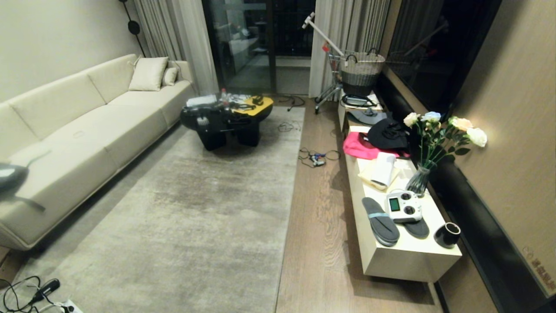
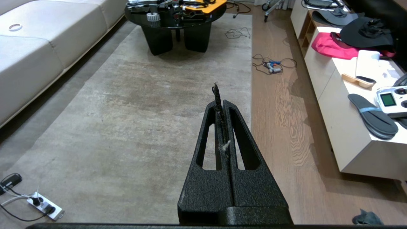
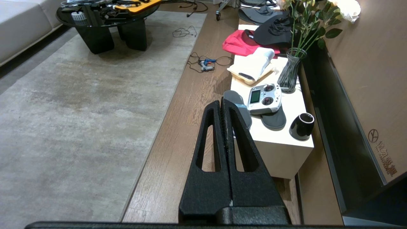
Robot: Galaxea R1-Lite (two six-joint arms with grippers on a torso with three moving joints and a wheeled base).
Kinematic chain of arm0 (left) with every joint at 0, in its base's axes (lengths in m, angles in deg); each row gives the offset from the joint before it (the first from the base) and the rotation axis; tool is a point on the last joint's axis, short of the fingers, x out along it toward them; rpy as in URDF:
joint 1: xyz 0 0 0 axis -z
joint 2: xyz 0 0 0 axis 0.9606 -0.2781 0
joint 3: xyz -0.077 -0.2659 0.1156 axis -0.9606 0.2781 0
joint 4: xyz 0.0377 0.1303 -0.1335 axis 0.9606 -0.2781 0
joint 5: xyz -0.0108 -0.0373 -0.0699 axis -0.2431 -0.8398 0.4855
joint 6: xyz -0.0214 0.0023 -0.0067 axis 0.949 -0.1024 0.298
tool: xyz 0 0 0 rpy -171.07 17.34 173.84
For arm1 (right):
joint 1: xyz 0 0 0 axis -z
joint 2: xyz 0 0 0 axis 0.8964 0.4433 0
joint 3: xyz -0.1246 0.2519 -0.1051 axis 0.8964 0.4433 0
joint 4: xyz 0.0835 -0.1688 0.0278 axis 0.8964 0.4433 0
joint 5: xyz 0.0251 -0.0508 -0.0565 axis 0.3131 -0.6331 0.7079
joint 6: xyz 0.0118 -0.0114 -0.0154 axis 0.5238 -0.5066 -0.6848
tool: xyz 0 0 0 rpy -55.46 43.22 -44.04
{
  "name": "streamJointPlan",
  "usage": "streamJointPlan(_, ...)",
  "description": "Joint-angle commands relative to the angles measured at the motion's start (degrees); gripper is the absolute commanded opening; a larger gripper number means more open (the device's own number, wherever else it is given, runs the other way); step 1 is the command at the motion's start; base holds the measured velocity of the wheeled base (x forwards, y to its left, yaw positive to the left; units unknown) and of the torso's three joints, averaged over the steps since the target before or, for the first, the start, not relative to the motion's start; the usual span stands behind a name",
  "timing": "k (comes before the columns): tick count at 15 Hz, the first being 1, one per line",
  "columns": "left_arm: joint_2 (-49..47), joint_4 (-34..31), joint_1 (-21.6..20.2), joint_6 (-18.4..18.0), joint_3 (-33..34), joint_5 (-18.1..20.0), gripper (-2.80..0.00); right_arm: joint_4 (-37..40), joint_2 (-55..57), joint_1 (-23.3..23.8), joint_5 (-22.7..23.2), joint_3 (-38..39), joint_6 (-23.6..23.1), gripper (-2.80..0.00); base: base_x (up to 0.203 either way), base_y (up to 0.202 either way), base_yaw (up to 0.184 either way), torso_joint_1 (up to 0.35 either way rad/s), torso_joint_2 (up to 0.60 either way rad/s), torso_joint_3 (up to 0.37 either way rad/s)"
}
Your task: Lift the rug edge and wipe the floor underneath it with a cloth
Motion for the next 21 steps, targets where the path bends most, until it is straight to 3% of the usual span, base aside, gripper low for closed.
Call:
streamJointPlan(1, 0.0, 0.0, 0.0, 0.0, 0.0, 0.0, -2.80, 0.0, 0.0, 0.0, 0.0, 0.0, 0.0, -2.80, 0.000, 0.000, 0.000, 0.000, 0.00, 0.000)
streamJointPlan(21, 0.0, 0.0, 0.0, 0.0, 0.0, 0.0, -2.80, 0.0, 0.0, 0.0, 0.0, 0.0, 0.0, -2.80, 0.000, 0.000, 0.000, 0.000, 0.00, 0.000)
